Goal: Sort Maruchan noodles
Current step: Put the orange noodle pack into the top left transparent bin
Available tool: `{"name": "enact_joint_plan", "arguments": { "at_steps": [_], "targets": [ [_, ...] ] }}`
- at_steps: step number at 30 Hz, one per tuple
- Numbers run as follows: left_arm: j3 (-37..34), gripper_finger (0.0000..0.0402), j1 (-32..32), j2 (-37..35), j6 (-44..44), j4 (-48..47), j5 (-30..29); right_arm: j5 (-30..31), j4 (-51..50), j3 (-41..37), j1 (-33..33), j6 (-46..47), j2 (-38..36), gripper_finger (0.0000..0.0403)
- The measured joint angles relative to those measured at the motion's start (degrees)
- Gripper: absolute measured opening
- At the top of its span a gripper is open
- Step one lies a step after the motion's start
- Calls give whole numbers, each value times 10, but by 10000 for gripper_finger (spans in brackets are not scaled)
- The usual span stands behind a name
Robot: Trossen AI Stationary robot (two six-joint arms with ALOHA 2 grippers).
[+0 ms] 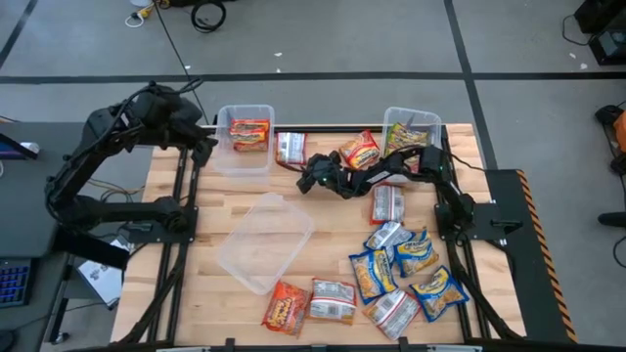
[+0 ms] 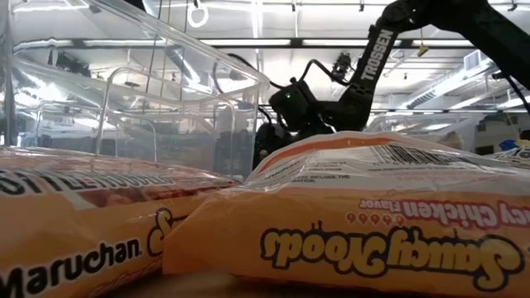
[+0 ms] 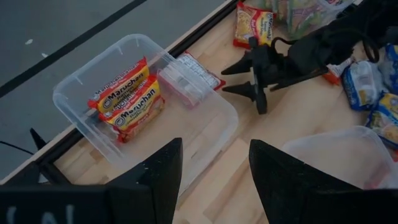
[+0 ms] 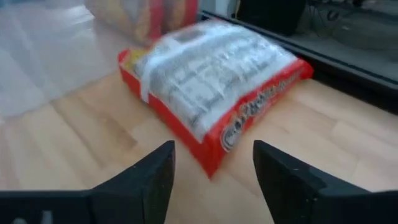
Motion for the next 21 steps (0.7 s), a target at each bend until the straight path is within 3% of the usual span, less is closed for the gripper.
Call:
{"name": "enact_joint_plan", "arguments": {
  "at_steps": [4,8,16,21],
  "targets": [
    [0,189,-20,0,-9,6,-19,-17,-17,2,9,49,9,180],
    [0,189,-38,0,-16,16,-29,17,31,6,15,49,38,158],
    [0,189,-66,0,-52,17,-29,66,87,46,22,22,91,159],
    [0,189,-82,0,-57,16,-42,67,86,54,22,38,92,158]
  ]
}}
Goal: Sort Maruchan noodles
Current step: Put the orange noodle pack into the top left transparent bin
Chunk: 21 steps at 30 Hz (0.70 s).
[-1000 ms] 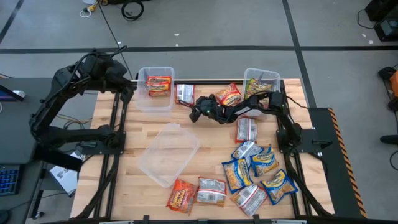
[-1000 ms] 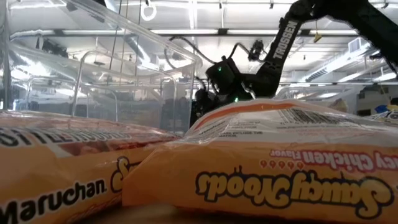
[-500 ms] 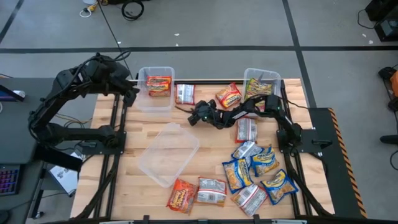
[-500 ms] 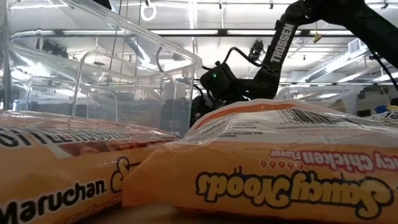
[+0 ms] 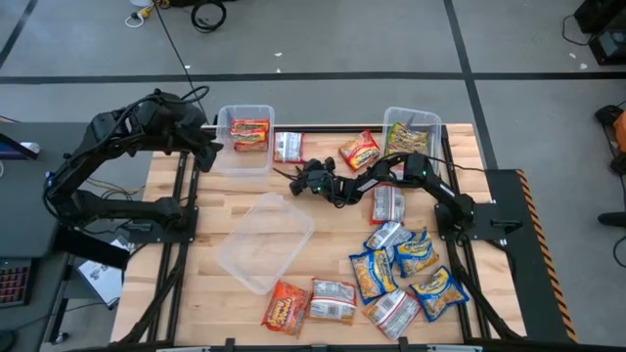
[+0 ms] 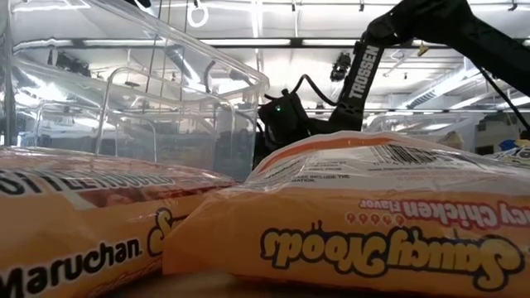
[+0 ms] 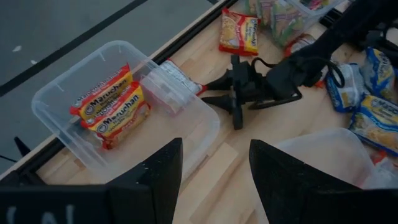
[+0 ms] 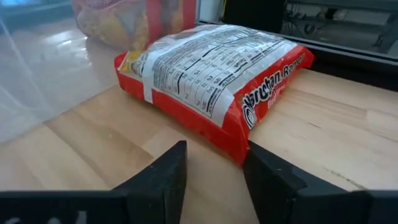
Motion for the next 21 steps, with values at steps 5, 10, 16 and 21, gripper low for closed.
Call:
{"name": "enact_joint_plan", "arguments": {
  "at_steps": [5,10,16,21],
  "targets": [
    [0,189,-8,0,-9,0,-17,10,13,0,0,38,0,152],
    [0,189,-9,0,-11,0,-17,16,14,0,0,39,1,125],
    [0,189,-9,0,-9,0,-17,12,21,-1,-1,23,2,19],
    [0,189,-9,0,4,0,-17,-6,-24,-4,8,-9,-21,7]
  ]
}}
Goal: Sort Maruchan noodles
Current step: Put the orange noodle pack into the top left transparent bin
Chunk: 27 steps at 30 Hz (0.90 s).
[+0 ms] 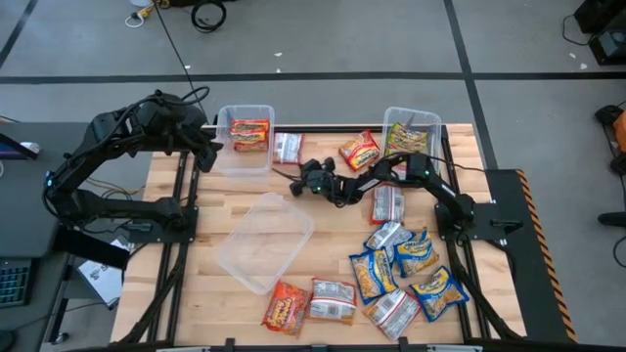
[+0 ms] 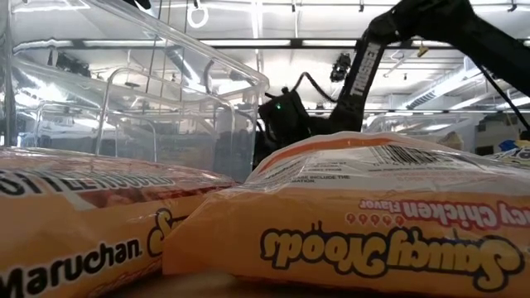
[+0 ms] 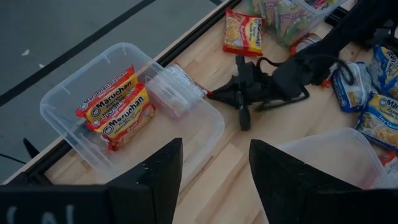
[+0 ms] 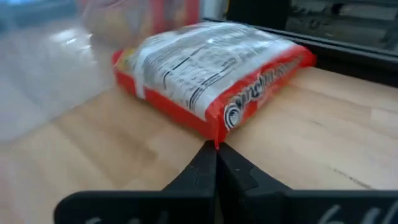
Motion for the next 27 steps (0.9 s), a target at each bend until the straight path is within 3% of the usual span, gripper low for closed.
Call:
{"name": "enact_joint_plan", "arguments": {
  "at_steps": [10,18,22,27],
  "targets": [
    [0,189,0,0,27,1,-12,9,-241,0,83,-9,-131,3],
    [0,189,0,-4,42,2,-15,-21,-535,0,150,41,-226,9],
    [0,189,0,-4,60,17,-15,-74,-595,0,157,-22,-258,51],
    [0,189,0,-4,60,22,-15,-184,-639,1,135,-125,-299,144]
  ]
}}
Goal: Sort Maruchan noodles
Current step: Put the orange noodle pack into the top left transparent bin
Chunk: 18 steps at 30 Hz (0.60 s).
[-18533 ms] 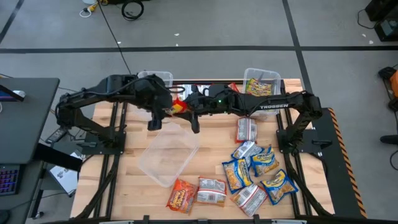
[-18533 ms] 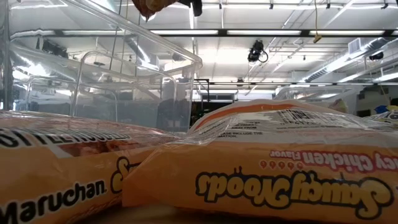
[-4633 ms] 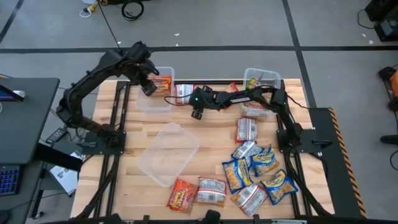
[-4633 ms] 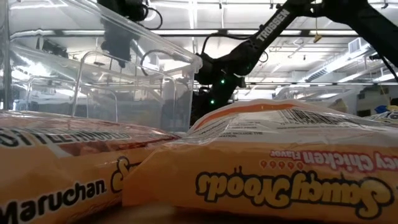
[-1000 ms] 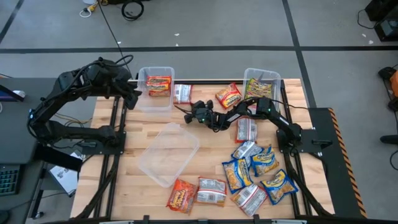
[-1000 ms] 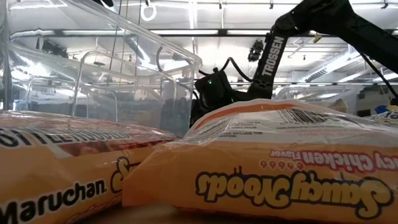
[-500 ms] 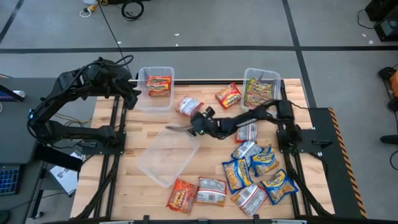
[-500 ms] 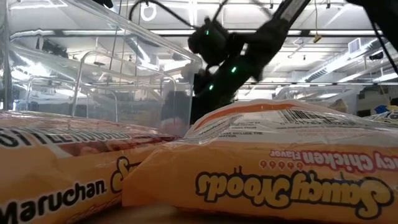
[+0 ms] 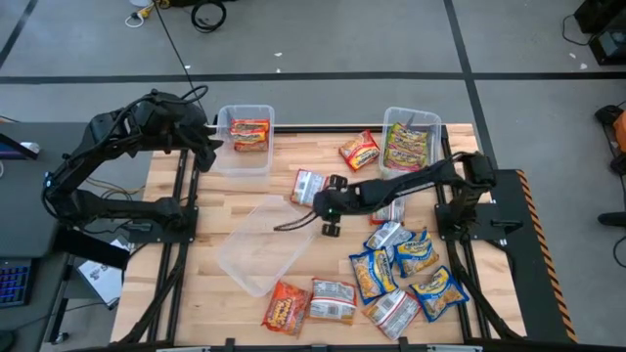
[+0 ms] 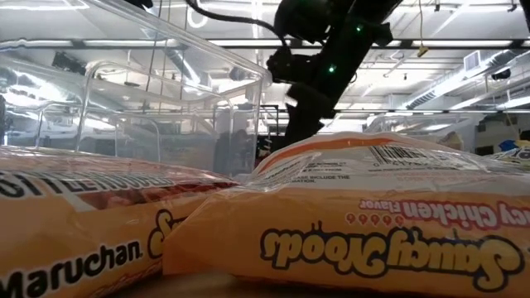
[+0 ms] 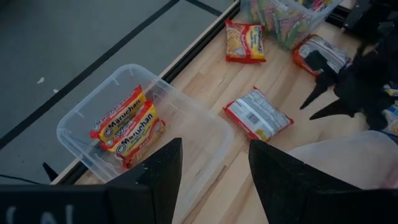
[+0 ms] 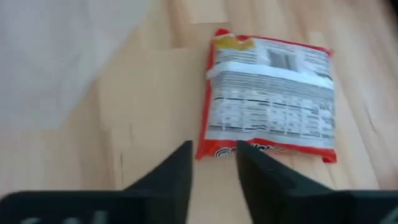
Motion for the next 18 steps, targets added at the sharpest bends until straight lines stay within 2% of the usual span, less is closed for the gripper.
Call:
{"name": "enact_joint_plan", "arguments": {
  "at_steps": [2,5,10,14,16,18],
  "targets": [
    [0,189,-4,-3,-4,0,0,-26,-15,0,-16,-60,-10,183],
    [0,189,-16,-11,-13,0,-1,-24,-29,0,-42,-194,-8,241],
    [0,189,-34,-22,-32,3,-7,-44,26,0,-87,-422,43,314],
    [0,189,-45,-23,-50,3,-11,-7,96,1,-105,-510,94,329],
    [0,189,-53,-23,-52,3,-11,24,146,4,-107,-541,114,322],
    [0,189,-62,-22,-53,4,-11,26,163,3,-106,-555,124,307]
  ]
}}
